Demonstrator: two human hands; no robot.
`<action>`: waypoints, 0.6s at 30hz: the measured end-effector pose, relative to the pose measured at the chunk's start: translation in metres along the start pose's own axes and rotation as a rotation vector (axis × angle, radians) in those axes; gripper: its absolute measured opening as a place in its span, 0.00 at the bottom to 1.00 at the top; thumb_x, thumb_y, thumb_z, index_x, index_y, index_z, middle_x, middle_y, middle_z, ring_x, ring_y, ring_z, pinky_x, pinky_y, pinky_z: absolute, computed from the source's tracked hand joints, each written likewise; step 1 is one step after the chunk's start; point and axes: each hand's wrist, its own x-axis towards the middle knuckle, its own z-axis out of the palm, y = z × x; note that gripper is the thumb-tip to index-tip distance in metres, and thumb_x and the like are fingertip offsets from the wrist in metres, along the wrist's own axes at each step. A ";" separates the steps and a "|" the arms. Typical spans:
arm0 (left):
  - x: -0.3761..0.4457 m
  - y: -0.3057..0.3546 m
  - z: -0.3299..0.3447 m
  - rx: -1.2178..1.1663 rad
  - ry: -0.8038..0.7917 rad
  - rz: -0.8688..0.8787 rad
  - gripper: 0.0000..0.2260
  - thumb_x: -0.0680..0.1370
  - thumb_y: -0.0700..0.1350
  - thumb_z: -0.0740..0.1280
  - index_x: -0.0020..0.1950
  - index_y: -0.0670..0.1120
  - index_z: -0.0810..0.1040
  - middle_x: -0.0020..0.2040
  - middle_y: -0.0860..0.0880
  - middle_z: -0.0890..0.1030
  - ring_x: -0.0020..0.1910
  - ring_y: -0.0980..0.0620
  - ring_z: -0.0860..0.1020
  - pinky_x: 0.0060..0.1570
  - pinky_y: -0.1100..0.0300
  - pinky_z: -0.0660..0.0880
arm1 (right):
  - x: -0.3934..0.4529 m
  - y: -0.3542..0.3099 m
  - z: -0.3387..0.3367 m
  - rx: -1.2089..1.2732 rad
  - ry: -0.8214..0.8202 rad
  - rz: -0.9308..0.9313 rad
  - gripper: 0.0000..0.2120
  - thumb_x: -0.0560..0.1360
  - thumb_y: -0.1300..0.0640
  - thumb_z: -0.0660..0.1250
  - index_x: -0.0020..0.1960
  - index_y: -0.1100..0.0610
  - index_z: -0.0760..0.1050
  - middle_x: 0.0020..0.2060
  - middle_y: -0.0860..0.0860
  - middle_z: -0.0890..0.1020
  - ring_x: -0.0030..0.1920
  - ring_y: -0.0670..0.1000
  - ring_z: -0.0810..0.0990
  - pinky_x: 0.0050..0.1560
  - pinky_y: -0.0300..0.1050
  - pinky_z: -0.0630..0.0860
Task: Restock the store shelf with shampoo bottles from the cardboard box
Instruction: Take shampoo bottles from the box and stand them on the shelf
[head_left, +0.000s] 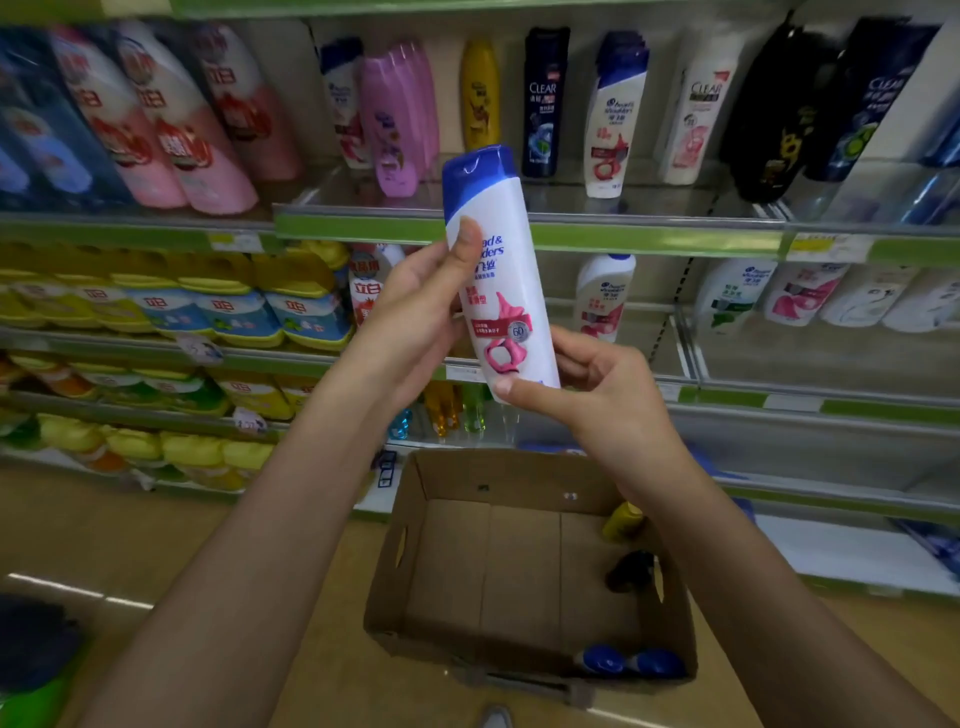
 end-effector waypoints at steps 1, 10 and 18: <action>-0.001 0.002 0.001 -0.009 0.007 0.008 0.27 0.71 0.58 0.64 0.64 0.42 0.74 0.53 0.47 0.83 0.54 0.50 0.82 0.51 0.55 0.78 | 0.000 -0.002 -0.001 -0.016 -0.012 -0.005 0.25 0.67 0.63 0.77 0.63 0.57 0.78 0.51 0.48 0.86 0.52 0.45 0.84 0.51 0.38 0.80; -0.016 0.000 0.009 0.049 0.179 0.035 0.16 0.78 0.54 0.64 0.59 0.44 0.78 0.49 0.47 0.84 0.48 0.49 0.83 0.49 0.54 0.79 | -0.002 -0.002 -0.008 -0.030 -0.198 0.077 0.21 0.69 0.60 0.76 0.61 0.54 0.77 0.53 0.49 0.85 0.52 0.49 0.84 0.54 0.48 0.81; -0.008 0.001 -0.015 0.222 0.176 -0.002 0.15 0.78 0.55 0.65 0.56 0.46 0.80 0.46 0.49 0.85 0.44 0.53 0.84 0.40 0.60 0.79 | 0.013 0.007 0.001 0.078 -0.249 0.158 0.21 0.67 0.59 0.74 0.59 0.56 0.78 0.52 0.52 0.85 0.53 0.52 0.84 0.54 0.46 0.81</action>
